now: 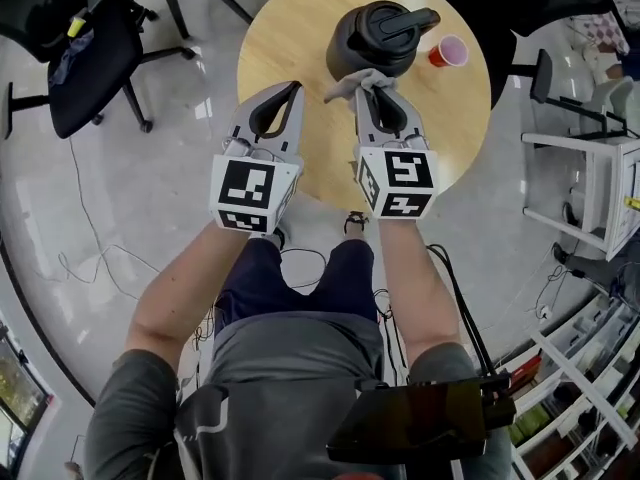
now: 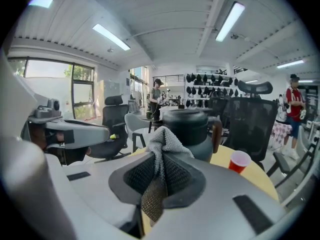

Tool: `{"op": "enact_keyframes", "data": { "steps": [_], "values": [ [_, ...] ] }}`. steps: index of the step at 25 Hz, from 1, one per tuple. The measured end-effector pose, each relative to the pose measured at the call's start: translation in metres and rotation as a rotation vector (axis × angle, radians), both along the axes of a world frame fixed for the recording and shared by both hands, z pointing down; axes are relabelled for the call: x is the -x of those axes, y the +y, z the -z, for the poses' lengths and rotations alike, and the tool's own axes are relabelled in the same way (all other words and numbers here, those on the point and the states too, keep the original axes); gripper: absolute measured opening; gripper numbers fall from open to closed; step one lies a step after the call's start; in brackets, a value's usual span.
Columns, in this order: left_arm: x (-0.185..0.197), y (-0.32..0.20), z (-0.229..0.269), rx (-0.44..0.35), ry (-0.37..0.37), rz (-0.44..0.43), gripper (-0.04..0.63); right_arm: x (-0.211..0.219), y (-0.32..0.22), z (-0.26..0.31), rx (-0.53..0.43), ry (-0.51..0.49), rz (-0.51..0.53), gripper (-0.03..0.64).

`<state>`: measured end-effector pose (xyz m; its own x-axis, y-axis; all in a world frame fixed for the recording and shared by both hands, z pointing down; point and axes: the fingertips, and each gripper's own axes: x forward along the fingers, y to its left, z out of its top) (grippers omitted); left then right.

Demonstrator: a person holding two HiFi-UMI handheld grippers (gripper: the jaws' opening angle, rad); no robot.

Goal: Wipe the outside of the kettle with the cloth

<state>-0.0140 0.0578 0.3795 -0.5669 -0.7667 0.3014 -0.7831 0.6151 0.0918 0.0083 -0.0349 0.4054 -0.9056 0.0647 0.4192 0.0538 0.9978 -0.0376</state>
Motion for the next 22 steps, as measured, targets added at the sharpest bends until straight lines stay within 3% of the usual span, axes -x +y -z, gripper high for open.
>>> {"op": "enact_keyframes", "data": {
  "steps": [3, 8, 15, 22],
  "values": [
    [0.001, -0.006, 0.031, -0.002, -0.052, -0.065, 0.008, 0.000, -0.004, 0.028, -0.017, -0.024, -0.056, 0.057],
    [0.010, -0.006, 0.038, -0.004, -0.039, -0.091, 0.008, 0.009, 0.002, 0.027, -0.021, 0.002, -0.084, 0.057],
    [0.018, -0.013, -0.014, 0.050, -0.012, -0.116, 0.008, 0.021, 0.003, -0.011, -0.020, -0.016, -0.082, 0.057],
    [0.020, -0.008, -0.066, 0.086, 0.043, -0.104, 0.008, 0.027, 0.007, -0.082, 0.014, 0.075, -0.082, 0.057]
  ]
}}
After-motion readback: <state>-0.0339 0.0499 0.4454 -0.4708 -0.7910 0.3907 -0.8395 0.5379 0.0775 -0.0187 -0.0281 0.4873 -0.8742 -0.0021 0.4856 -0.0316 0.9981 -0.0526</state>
